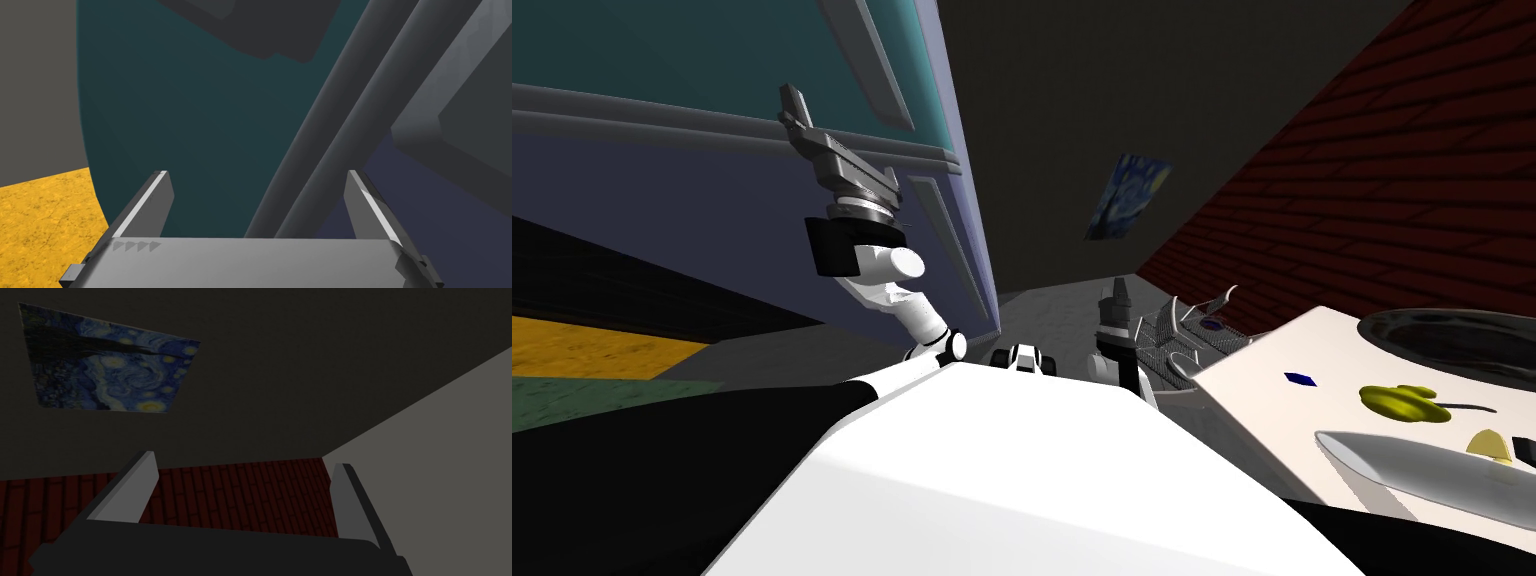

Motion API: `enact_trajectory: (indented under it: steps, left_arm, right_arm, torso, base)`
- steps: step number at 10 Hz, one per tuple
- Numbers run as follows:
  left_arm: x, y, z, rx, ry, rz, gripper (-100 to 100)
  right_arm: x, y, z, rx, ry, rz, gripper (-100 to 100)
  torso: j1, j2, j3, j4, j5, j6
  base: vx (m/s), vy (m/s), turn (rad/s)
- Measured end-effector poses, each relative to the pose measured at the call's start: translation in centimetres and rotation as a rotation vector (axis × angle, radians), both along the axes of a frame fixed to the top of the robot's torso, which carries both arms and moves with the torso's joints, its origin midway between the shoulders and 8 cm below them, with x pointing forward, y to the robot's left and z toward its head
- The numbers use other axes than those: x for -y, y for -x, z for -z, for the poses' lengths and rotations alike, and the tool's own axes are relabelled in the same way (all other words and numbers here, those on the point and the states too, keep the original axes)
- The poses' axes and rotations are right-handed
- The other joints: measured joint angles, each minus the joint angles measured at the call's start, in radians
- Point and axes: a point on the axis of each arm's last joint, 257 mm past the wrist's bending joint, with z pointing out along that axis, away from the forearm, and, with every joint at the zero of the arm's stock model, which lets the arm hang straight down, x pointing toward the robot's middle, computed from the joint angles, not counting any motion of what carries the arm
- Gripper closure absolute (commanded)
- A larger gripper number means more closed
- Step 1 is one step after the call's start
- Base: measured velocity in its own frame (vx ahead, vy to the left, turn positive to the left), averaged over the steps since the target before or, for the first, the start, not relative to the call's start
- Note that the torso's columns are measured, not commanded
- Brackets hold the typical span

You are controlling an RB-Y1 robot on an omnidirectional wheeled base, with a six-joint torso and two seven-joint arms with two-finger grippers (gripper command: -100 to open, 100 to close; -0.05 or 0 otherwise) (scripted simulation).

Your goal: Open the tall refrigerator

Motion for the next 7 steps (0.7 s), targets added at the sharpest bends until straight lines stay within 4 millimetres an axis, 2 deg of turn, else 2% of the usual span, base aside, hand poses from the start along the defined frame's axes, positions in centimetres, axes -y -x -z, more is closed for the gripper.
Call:
enact_trajectory:
  steps: [7]
  left_arm:
    - [-1.3,0.1,-0.5,0.002,0.088,0.001,-100]
  right_arm:
    - [0.0,0.0,0.0,0.0,0.0,0.0,0]
  torso:
    - [-0.012,0.0,0.002,-0.005,-0.002,0.006]
  base:
    - [0.004,-0.031,-0.013]
